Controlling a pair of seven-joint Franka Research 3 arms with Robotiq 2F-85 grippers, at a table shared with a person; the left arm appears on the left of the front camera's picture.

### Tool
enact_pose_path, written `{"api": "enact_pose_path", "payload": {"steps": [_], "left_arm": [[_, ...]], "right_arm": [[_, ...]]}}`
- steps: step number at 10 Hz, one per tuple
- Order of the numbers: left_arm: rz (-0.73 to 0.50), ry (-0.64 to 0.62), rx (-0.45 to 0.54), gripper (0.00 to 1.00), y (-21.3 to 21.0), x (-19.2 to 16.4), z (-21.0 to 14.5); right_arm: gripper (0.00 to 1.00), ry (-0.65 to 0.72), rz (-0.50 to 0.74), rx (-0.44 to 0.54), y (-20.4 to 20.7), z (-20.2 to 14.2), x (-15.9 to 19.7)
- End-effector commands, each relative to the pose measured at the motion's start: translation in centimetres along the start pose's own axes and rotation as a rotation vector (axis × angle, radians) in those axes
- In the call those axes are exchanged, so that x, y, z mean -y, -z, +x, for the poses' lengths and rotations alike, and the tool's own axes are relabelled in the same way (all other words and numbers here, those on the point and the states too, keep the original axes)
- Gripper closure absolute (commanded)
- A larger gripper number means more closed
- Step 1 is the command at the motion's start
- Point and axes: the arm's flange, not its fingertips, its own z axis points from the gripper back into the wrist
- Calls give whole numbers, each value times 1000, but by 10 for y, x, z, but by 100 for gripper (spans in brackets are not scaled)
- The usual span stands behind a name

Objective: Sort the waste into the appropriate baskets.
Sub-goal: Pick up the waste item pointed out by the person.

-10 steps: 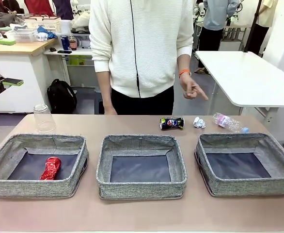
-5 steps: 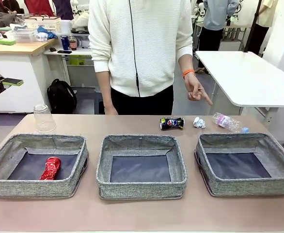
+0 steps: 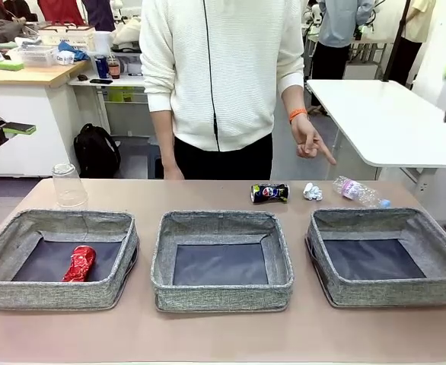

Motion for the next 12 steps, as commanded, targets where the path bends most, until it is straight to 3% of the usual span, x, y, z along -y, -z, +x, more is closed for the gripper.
{"api": "enact_pose_path", "payload": {"steps": [1,2,3,4,5,6,7,8,10,12], "left_arm": [[2,25,-15,0,-4,0,-2],[2,25,-15,0,-4,0,-2],[2,25,-15,0,-4,0,-2],[2,25,-15,0,-4,0,-2],[2,25,-15,0,-4,0,-2],[2,25,-15,0,-4,0,-2],[2,25,-15,0,-4,0,-2],[2,25,-15,0,-4,0,-2],[2,25,-15,0,-4,0,-2],[2,25,-15,0,-4,0,-2]], "right_arm": [[0,-647,-894,140,43,40,36],[0,-789,-955,59,54,56,53],[0,-821,-1031,24,59,65,61],[0,-781,-1030,17,62,70,64],[0,-637,-932,57,58,69,55],[0,-504,-466,-18,54,60,56],[0,-504,-466,-18,54,60,56],[0,-602,-608,15,53,72,57],[0,-583,-647,-377,67,93,68],[0,-571,-551,-694,109,128,94]]}}
